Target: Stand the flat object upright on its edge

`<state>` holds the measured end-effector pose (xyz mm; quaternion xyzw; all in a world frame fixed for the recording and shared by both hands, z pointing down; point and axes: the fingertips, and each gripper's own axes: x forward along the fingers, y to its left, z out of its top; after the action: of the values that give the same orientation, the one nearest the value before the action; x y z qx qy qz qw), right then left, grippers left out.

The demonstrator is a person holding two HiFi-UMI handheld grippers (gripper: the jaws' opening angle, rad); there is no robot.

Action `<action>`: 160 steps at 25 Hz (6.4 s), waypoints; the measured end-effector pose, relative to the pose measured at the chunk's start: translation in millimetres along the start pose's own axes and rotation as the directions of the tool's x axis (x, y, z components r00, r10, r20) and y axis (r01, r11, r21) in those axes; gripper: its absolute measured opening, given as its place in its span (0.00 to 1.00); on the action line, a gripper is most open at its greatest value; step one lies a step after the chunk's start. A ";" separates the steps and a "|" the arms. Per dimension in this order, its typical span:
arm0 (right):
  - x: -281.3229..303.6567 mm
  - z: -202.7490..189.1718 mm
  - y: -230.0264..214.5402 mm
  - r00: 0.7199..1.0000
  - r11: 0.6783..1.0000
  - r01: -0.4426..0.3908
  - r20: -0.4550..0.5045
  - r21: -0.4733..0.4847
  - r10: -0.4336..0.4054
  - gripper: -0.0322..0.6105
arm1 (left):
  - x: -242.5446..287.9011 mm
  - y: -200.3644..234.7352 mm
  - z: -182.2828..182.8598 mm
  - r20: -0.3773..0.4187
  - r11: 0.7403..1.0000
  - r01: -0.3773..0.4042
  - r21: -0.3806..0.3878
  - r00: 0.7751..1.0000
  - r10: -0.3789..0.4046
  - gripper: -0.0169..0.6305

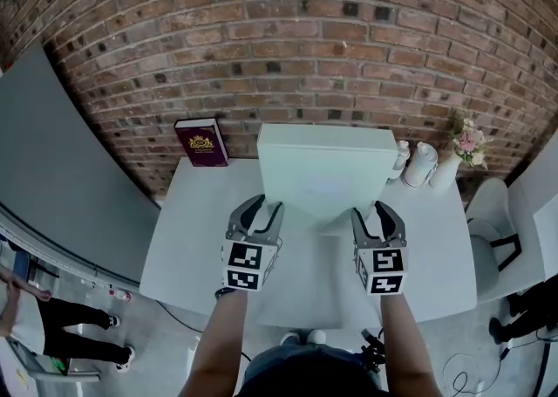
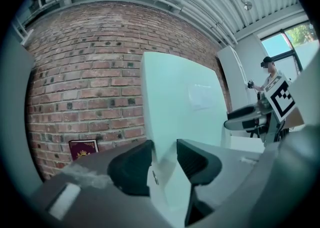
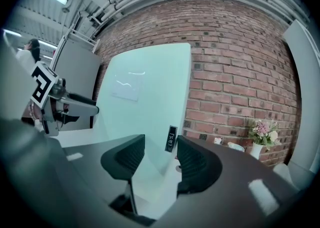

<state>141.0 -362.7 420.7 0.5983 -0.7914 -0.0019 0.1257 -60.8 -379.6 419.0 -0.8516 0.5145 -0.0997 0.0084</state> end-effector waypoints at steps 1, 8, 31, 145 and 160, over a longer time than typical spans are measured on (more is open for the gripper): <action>2.2 -3.4 0.3 1.000 1.000 0.000 -0.003 -0.003 0.000 0.37 | 1.7 0.7 -4.7 -0.002 1.000 -0.007 0.006 1.000 0.007 0.28; 18.0 -23.1 0.1 1.000 1.000 0.003 -0.019 0.003 -0.003 0.36 | 14.9 4.7 -22.6 -0.008 0.999 -0.032 0.028 0.999 0.032 0.28; 42.8 -90.6 4.6 0.992 1.000 0.014 -0.122 0.000 -0.013 0.35 | 39.7 0.4 -88.3 -0.072 0.996 -0.085 0.036 0.993 0.088 0.27; -130.7 66.6 45.2 0.985 0.999 -0.035 0.168 0.006 0.034 0.05 | -123.9 -35.0 63.2 0.164 0.996 -0.040 -0.074 0.985 0.052 0.02; -148.5 85.2 47.7 0.978 1.000 -0.024 0.209 0.011 0.021 0.05 | -140.3 -41.0 88.4 0.214 0.999 -0.043 -0.026 0.976 0.047 0.02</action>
<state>116.2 -221.1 316.3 0.5867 -0.8068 -0.0580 0.0377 -72.4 -244.9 314.5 -0.8456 0.5308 -0.0013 0.0570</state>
